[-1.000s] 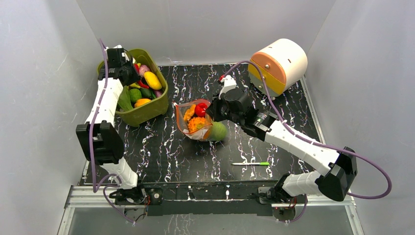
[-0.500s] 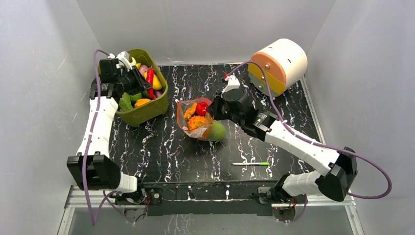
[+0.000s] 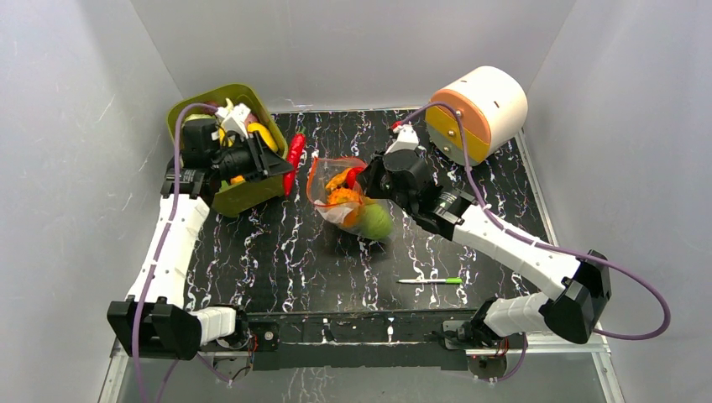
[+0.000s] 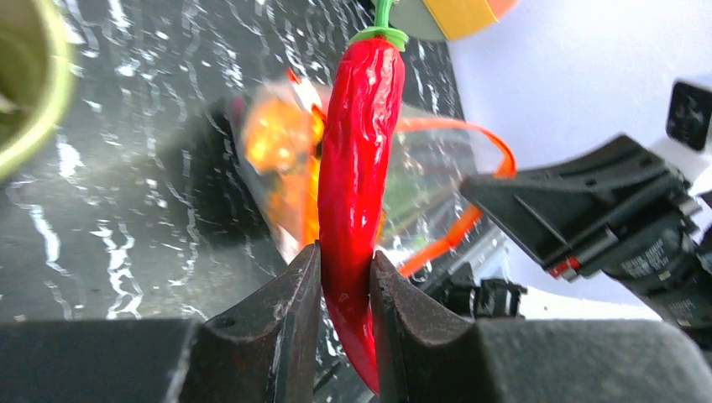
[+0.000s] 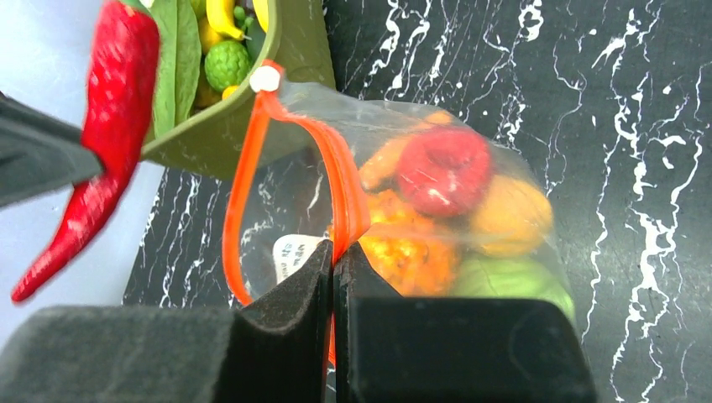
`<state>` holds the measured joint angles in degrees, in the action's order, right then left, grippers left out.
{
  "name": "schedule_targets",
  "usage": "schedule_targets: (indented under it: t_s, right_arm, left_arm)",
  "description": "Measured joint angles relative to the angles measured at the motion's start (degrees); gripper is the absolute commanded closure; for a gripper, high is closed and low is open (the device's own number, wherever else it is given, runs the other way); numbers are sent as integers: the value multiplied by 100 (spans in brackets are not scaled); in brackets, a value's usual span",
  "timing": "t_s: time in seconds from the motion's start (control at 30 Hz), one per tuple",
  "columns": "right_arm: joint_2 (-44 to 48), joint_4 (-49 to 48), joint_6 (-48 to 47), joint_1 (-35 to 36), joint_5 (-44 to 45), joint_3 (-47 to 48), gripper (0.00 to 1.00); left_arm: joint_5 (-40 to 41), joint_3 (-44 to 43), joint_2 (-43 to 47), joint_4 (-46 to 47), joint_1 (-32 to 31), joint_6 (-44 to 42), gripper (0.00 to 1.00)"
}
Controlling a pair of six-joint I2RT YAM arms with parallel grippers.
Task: Place the food in the zip-top bag and seal the zipper
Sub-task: Place the fake vegetable in the zipper food storage bag.
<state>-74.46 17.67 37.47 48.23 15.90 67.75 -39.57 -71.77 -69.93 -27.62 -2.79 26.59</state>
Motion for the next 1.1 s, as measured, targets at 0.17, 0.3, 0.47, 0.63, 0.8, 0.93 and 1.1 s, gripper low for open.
schedule_targets:
  t_s: [0.17, 0.3, 0.47, 0.63, 0.8, 0.93, 1.1]
  right_arm:
    - [-131, -337, -9, 0, 149, 17, 100]
    - [-219, -625, -120, 0, 225, 17, 100]
    - [-232, -1023, -295, 0, 188, 13, 100]
    - [-236, -1325, -407, 0, 66, -2, 100]
    - [-332, -1530, -586, 7, -199, -2, 100]
    - [-529, -1646, -741, 35, -544, -2, 100]
    - [-678, -1622, -811, 201, -798, -7, 100]
  left_arm:
    - [-422, 258, 33, 118, -442, 160, 86]
    - [-577, 343, 35, 142, -754, 249, 86]
    - [-501, 345, 24, 17, -911, 306, 86]
    - [-341, 306, -96, -269, -933, 332, 86]
    - [-146, 114, -352, -461, -940, 404, 86]
    - [61, -52, -544, -483, -951, 479, 86]
    - [398, -50, -658, -374, -984, 693, 87]
